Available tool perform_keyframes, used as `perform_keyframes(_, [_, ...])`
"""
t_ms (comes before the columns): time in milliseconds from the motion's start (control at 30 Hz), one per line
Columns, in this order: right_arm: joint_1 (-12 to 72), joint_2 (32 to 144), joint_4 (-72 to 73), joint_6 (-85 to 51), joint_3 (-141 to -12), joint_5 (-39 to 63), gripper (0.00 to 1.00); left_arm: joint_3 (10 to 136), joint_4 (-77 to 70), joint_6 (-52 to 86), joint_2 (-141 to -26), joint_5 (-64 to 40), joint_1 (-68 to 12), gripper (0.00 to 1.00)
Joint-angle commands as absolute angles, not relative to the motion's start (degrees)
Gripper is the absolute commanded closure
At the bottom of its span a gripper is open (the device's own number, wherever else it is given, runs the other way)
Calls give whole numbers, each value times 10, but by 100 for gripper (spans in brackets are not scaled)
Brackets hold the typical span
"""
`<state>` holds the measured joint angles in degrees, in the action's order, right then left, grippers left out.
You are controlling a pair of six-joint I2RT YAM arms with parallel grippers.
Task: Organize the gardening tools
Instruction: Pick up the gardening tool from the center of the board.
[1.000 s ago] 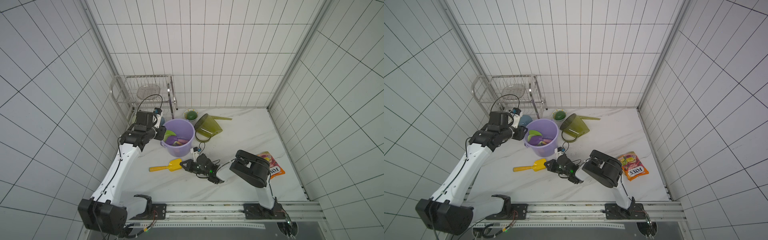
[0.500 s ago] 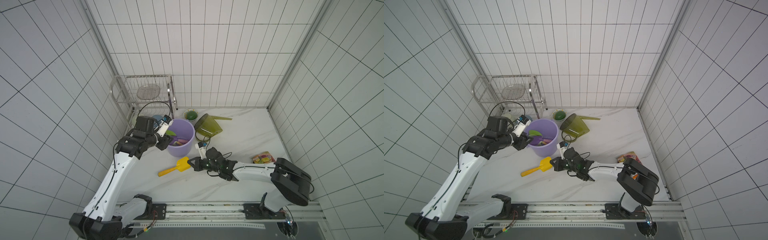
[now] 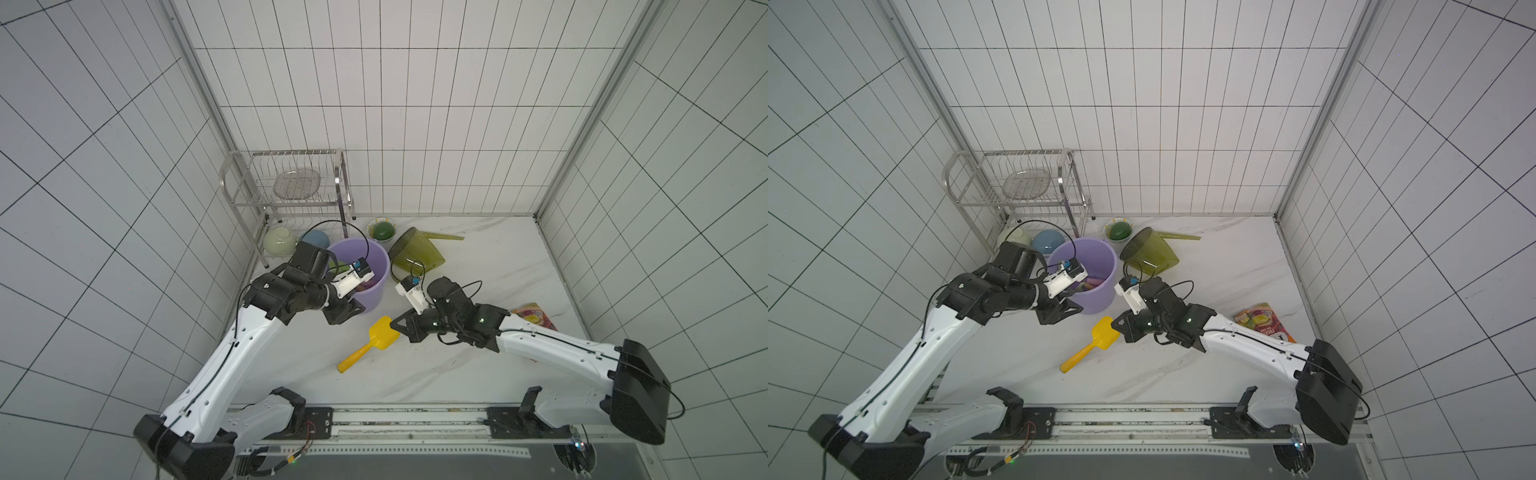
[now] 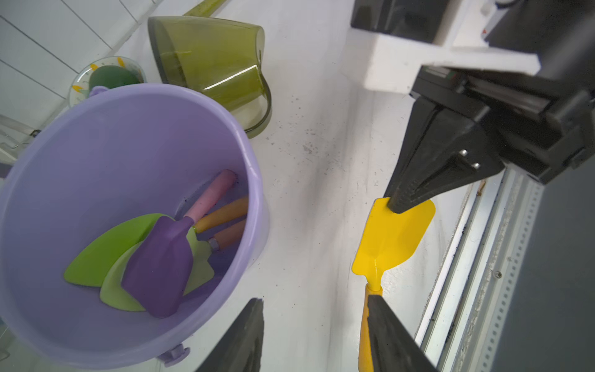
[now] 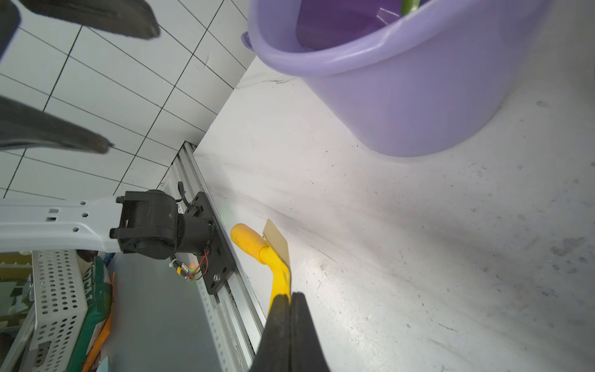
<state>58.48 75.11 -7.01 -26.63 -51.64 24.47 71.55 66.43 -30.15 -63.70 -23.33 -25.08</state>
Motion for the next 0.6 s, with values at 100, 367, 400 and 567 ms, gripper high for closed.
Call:
perform_keyframes(100, [576,733,-133,-220,-556,301,100,712,675,-314,-653,-275,-276,47])
perform_keyframes(367, [575,739,-112,-230,-569,326,100,691,653,-297,-673,-277,-311,49])
perform_keyframes(400, [575,738,-109,-231,-569,325,100,690,653,-296,-675,-278,-312,49])
perform_keyframes(567, [575,737,-91,-237,-568,325,100,680,645,-288,-682,-292,-317,53])
